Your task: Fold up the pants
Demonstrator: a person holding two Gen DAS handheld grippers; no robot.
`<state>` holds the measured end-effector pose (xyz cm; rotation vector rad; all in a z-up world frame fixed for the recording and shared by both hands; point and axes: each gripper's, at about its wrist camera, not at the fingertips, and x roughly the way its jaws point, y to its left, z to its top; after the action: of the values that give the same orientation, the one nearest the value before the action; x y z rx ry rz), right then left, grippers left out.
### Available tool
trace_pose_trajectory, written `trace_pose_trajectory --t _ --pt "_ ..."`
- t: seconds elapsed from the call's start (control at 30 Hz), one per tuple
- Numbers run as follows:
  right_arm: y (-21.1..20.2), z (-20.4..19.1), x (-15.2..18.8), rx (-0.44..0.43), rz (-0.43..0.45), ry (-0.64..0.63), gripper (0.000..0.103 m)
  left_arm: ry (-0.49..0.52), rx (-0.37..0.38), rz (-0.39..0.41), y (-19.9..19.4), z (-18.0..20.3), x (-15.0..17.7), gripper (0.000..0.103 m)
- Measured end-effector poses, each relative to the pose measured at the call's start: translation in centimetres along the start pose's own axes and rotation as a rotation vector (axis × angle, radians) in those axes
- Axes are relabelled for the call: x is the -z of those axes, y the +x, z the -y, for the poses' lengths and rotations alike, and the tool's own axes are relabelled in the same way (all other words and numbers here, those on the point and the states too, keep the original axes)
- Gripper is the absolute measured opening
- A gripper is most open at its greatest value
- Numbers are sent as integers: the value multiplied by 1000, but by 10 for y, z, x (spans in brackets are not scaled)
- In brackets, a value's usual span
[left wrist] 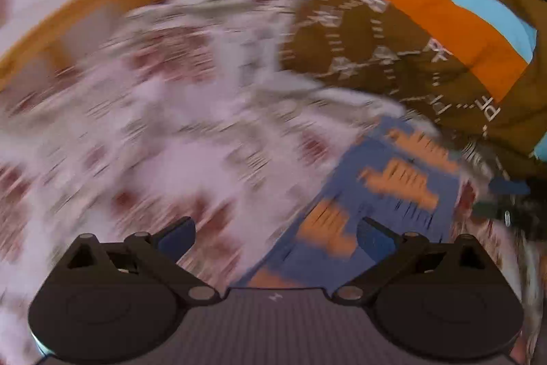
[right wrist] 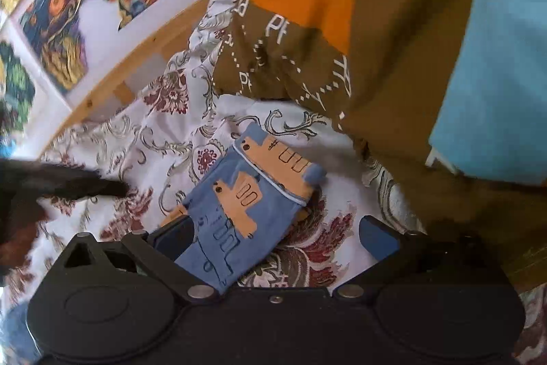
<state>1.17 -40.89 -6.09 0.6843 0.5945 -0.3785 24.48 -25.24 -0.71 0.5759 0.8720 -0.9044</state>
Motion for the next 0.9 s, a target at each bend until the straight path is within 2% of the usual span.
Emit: trace_pose_trajectory --t 0.1,0.2,0.33,0.47,0.5,0.53,0.57,0.6,0.67,0.77,0.83,0.9 --pt "6 0 2 -54 -4 47 102 74 73 -12 46 27 -36 103" --pt "12 -1 0 -95 7 73 99 162 132 -37 83 41 -53 102" --pt "24 6 -3 -97 -13 164 83 235 217 -77 110 53 -64 93" --pt "29 12 -2 -74 -16 202 74 288 278 -109 121 61 -71 84" --pt "30 14 -2 -68 -12 210 71 300 288 -121 124 64 -72 79" --pt "31 16 -2 -56 -8 218 64 316 301 -132 127 66 -71 76" --pt "34 17 -2 -41 -3 225 53 326 306 -138 129 67 -72 69" --pt "36 18 -3 -28 -2 231 46 333 310 -149 132 69 -72 58" --pt "41 21 -3 1 -2 245 22 338 324 -170 136 72 -71 45" --pt "40 21 -4 13 8 239 13 358 323 -158 133 76 -69 29" --pt "36 15 -5 36 39 186 11 375 313 -141 129 78 -67 23" --pt "31 8 -7 61 77 122 11 372 307 -132 125 77 -67 22"
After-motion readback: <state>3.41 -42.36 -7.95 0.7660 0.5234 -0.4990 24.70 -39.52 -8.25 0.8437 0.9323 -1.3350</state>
